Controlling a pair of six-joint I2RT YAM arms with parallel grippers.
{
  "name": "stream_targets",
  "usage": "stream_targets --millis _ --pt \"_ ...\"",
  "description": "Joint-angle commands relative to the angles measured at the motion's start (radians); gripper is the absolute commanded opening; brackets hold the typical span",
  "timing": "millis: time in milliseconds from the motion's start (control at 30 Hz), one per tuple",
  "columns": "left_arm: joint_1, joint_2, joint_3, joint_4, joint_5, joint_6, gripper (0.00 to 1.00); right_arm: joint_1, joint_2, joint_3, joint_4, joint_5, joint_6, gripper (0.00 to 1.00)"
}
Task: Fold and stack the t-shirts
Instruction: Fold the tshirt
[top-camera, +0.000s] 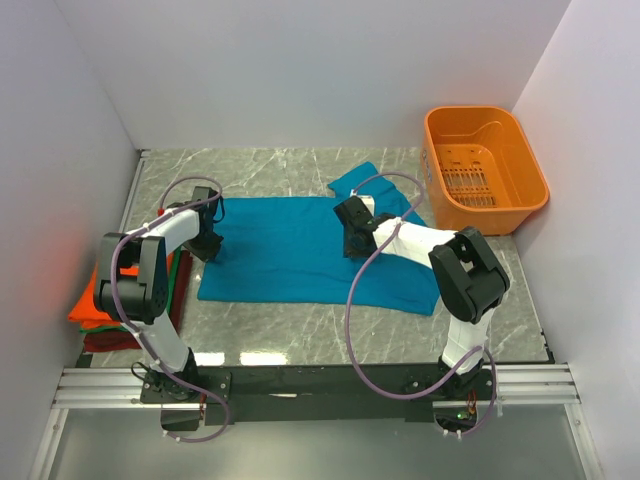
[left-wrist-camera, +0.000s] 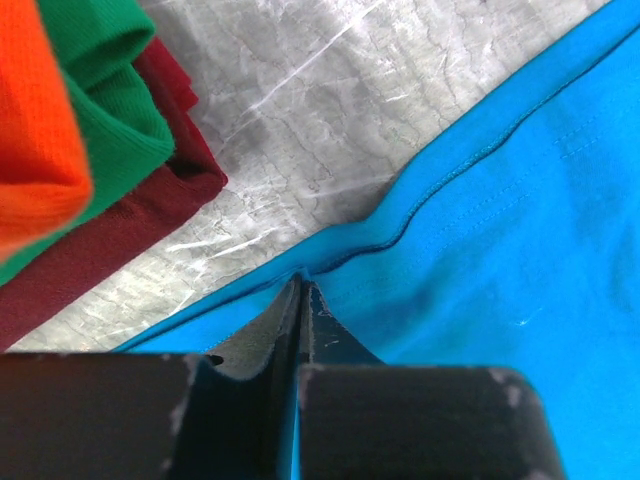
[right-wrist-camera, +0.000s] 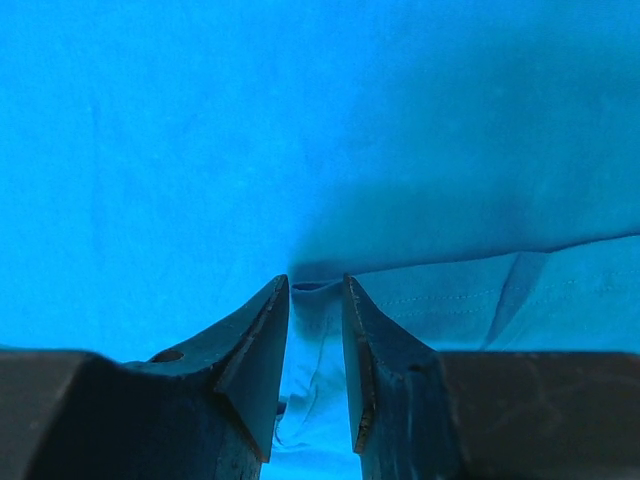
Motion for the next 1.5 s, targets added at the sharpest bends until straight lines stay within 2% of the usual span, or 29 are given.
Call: stream_targets --millis 0,67,233,367,500,933,1467 --pt "-0.003 -0.031 0.002 0.001 -0.008 0.003 0.05 0.001 -0.039 -0.009 0.023 0.03 0.01 0.34" --pt "-0.001 -0.042 0.0 -0.001 -0.005 0.004 0.01 0.0 -0.044 -0.014 0.027 0.024 0.012 0.31" --pt "-0.001 -0.057 -0.006 0.001 0.004 0.011 0.01 0.0 -0.045 -0.02 0.027 0.023 0.015 0.23" --pt "-0.001 -0.07 -0.011 0.001 0.01 0.014 0.01 0.0 -0.059 -0.031 0.025 0.035 0.022 0.08" --pt "-0.001 -0.091 -0.017 0.001 0.011 0.017 0.01 -0.003 -0.094 -0.048 0.022 0.064 0.033 0.0" --pt "-0.001 -0.146 -0.038 -0.01 0.008 0.014 0.01 -0.01 -0.185 -0.08 0.01 0.153 0.062 0.0" --pt "0.013 -0.221 -0.073 -0.019 0.004 0.006 0.01 -0.037 -0.222 -0.078 -0.01 0.217 0.067 0.0"
